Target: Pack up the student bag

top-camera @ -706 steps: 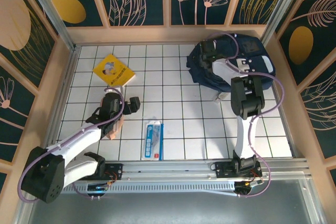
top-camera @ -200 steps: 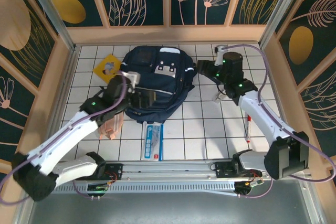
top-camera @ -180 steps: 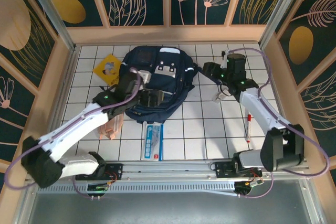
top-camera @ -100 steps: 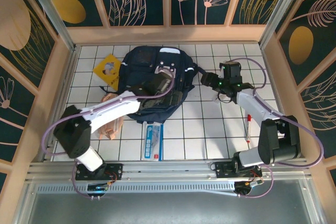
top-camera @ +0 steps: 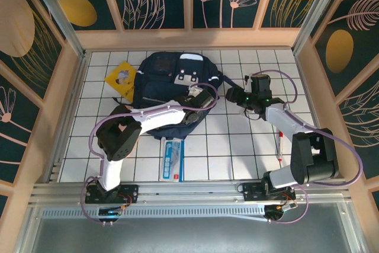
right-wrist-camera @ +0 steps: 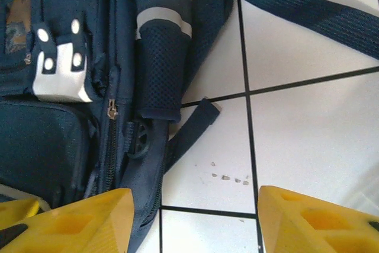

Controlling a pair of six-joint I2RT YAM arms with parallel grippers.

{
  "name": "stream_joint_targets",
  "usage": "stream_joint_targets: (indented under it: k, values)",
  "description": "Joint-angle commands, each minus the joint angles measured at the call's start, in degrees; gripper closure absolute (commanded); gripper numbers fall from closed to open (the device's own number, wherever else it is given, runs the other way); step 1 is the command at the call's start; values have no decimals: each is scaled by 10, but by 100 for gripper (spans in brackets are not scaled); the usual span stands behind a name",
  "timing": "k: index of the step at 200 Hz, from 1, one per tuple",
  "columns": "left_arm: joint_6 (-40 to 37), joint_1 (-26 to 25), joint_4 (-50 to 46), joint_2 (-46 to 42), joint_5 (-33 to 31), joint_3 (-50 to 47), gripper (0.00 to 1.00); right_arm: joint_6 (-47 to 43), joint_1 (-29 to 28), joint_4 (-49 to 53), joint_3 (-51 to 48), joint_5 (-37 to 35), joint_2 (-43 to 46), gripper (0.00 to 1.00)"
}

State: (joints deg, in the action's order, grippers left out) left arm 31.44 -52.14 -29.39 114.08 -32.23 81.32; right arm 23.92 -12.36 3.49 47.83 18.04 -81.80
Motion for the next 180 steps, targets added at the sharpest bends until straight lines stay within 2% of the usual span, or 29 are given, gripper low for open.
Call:
stream_joint_targets:
  k: [1, 24, 42, 62, 79, 96, 123, 156, 180]
  values:
    - [-2, 2, -23, -3, -39, -2, 58, -20, 0, -25, 4, 27, -2, 44]
    - [-34, 3, -25, -12, -55, 3, 100, -31, -2, -19, 8, 33, -7, 45]
    - [-61, 3, -36, -34, -60, 14, 100, -44, -5, -5, 13, 26, -9, 45]
    - [-99, 3, -36, -81, -28, 30, 100, -81, -18, 2, 22, 29, -9, 45]
    - [-124, 5, -21, -131, 0, 24, 100, -183, -49, 40, 57, 83, -23, 45]
    - [-144, 16, 13, -191, 46, -3, 100, -300, -90, 92, 108, 68, -44, 43]
    - [-170, 35, 91, -264, 114, -73, 100, -452, -75, 106, 122, 122, -65, 45]
    - [-165, 53, 106, -309, 155, -98, 100, -452, -57, 179, 203, 146, -114, 45]
    - [-163, 55, 127, -325, 173, -117, 100, -362, -59, 247, 279, 182, -153, 45]
